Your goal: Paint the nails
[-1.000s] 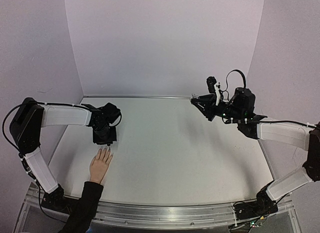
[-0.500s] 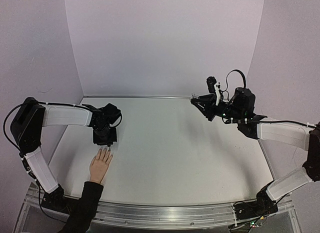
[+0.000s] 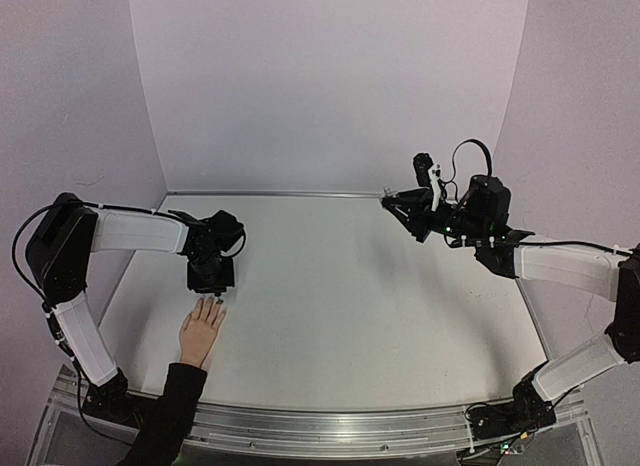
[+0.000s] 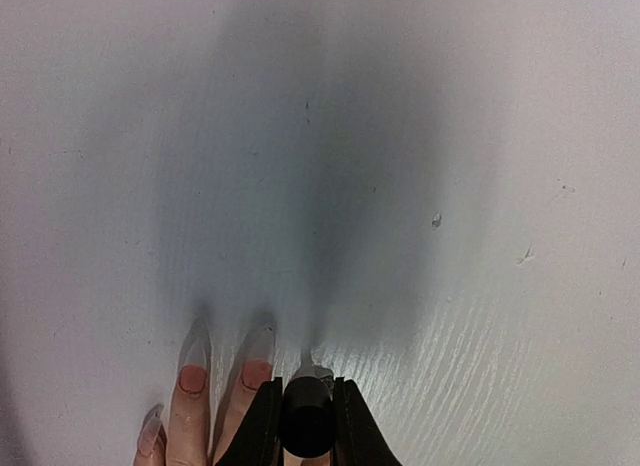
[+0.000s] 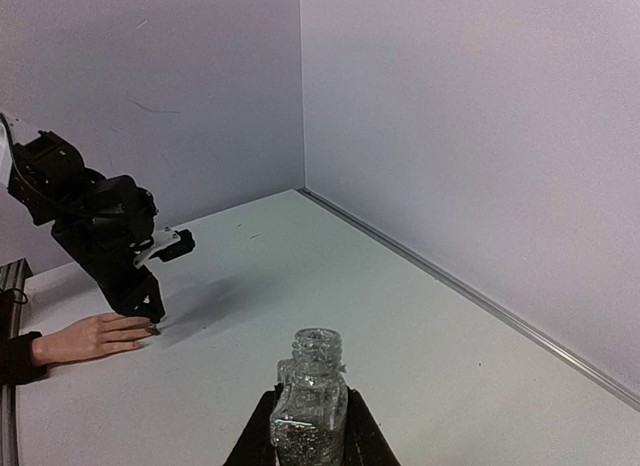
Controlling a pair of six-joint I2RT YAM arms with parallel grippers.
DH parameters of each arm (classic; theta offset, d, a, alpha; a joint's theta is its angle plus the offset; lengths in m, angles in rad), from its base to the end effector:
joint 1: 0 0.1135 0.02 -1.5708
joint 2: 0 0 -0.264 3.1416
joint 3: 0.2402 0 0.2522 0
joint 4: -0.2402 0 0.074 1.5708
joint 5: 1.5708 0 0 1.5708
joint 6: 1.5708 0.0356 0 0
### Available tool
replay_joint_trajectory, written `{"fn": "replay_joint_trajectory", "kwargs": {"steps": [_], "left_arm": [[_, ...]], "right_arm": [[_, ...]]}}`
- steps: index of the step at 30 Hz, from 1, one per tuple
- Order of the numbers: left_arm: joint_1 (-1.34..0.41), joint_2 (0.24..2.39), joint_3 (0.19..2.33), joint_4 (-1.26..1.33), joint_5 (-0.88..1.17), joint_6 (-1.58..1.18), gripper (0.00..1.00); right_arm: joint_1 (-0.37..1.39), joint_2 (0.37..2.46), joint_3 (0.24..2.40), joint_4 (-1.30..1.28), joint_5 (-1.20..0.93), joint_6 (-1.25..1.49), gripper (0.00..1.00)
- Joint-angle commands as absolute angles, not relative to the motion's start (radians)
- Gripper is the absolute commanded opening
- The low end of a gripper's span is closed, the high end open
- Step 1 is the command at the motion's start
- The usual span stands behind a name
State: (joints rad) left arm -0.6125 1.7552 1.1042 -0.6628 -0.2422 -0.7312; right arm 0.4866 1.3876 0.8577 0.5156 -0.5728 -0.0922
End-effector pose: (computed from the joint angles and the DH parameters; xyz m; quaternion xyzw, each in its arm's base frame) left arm 0.2726 -0.1811 0.1673 -0.0738 0.9818 0.0146 0.1741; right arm 0.2716 0.1655 0.2996 -0.3850 0.5981 0.3292 0.6210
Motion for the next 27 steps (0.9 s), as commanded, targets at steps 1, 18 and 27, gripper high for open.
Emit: {"fn": "replay_joint_trajectory", "kwargs": {"steps": [1,18,27], "left_arm": [[-0.614,1.758,1.133,-0.678,-0.281,-0.716,0.00],[-0.600,1.799,1.216,-0.686,-0.335,-0.634,0.00],[-0.602,1.723,1.225,-0.722,-0.332,-0.658,0.00]], "right_arm": [[0.483,1.383,0.899,0.567,-0.584,-0.084,0.00],[0.483,1.378,0.898,0.566,-0.584,-0.085,0.00],[0.483,1.378,0.902,0.568,-0.594,-0.077,0.00]]}}
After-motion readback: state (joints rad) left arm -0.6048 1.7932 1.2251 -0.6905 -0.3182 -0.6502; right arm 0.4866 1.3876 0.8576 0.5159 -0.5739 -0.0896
